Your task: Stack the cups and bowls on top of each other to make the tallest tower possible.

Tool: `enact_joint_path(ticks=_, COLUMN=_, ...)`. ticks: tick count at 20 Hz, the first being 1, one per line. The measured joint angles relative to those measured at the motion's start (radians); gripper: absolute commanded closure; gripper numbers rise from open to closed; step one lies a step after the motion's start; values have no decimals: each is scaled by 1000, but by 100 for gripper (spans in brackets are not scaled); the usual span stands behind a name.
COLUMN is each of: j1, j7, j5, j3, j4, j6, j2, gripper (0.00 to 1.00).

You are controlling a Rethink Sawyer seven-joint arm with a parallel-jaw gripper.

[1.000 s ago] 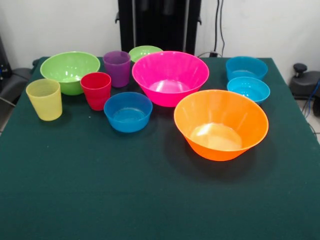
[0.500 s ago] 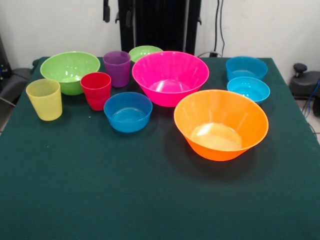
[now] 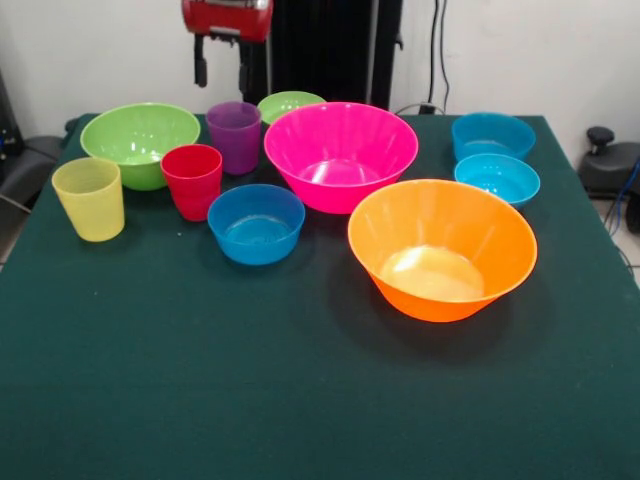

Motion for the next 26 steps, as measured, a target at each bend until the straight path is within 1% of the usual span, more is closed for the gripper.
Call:
enact_joint_path(ticks=3, j1=-25, j7=0, j5=-43, j3=11, j4=-10, j6=-21, j2=48, gripper=0)
enact_joint_path(ticks=6, j1=-42, j7=0, j5=-57, j3=20, j4=-10, j6=-24, j2=64, gripper=0)
enact_joint_path(ticks=11, j1=-97, j7=0, j5=-80, j3=60, j4=-10, j6=-24, j2=81, gripper=0)
enact_joint_path(ticks=18, j1=-150, j7=0, j5=-80, j3=114, j4=-10, j6=-24, j2=61, gripper=0)
enact_joint_path(ticks=23, j1=-189, j7=0, j5=-81, j3=167, j4=-10, j6=-24, j2=17, gripper=0)
enact_joint_path(ticks=26, j1=-192, j7=0, j5=-81, j3=176, j4=-15, j6=-24, j2=16, gripper=0)
